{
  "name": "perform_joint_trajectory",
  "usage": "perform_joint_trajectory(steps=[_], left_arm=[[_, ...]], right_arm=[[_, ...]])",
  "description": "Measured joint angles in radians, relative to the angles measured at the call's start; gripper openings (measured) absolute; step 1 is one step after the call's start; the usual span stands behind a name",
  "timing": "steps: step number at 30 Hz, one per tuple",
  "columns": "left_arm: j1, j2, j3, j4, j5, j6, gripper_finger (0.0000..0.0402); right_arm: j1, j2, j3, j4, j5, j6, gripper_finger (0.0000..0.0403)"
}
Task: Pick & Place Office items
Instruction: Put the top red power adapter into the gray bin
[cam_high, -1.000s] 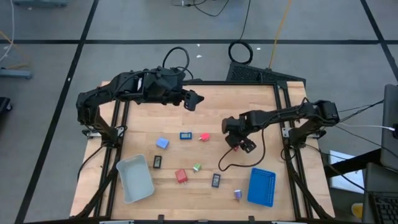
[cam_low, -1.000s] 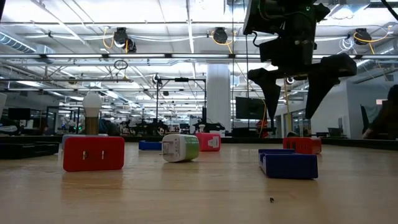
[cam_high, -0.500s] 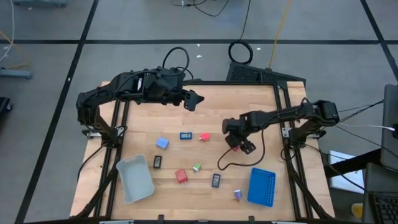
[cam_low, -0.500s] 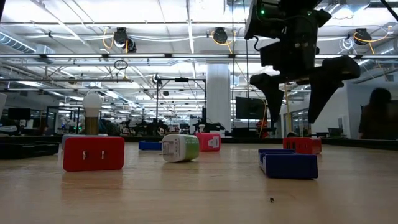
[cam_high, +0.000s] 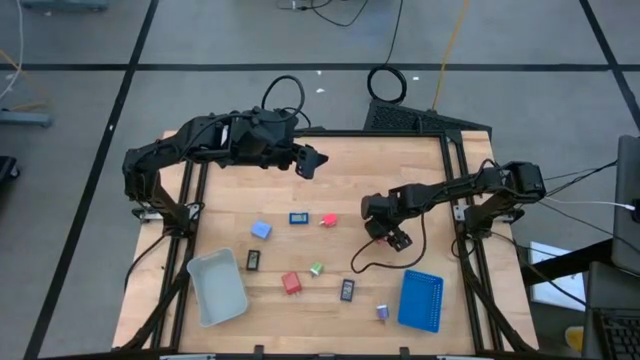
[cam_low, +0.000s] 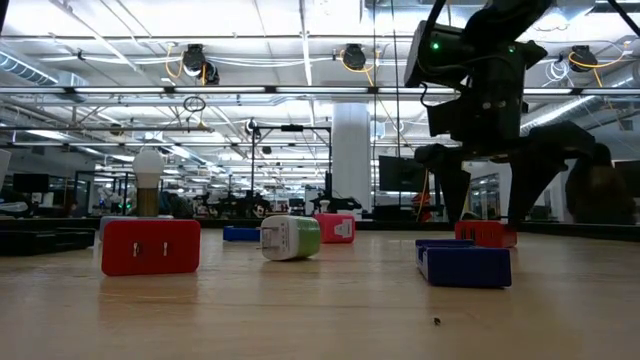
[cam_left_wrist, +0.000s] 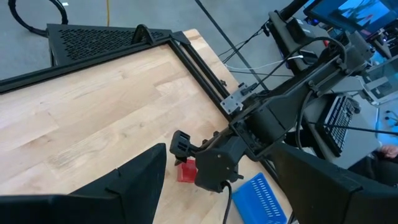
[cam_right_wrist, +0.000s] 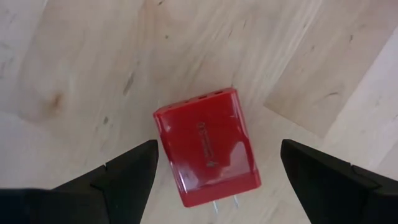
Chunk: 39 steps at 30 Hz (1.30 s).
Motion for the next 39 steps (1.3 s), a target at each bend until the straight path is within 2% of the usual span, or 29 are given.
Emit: perform_joint_trajectory(steps=[6, 9, 23, 34, 39], left_arm=[[0.0, 0.0, 0.0, 0.0, 0.0, 0.008, 0.0294], [0.0, 0.0, 0.0, 0.0, 0.0, 0.009, 0.0294], [0.0, 0.0, 0.0, 0.0, 0.0, 0.017, 0.0294], [-0.006, 0.0, 0.0, 0.0, 0.0, 0.012, 0.0294], [-0.008, 0.0, 0.0, 0.0, 0.001, 0.009, 0.0294]], right_arm=[[0.0, 0.0, -0.025, 0.055, -0.006, 0.022, 0.0334], [0.004, 0.0, -0.047, 0.091, -0.051, 0.027, 0.0334], [0.066, 0.014, -0.107, 0.179, -0.053, 0.023, 0.0334], [0.065, 0.045, -0.116, 0.178, -0.026, -0.118, 0.0334], [0.064, 0.046, -0.117, 0.161, -0.011, -0.148, 0.0321]])
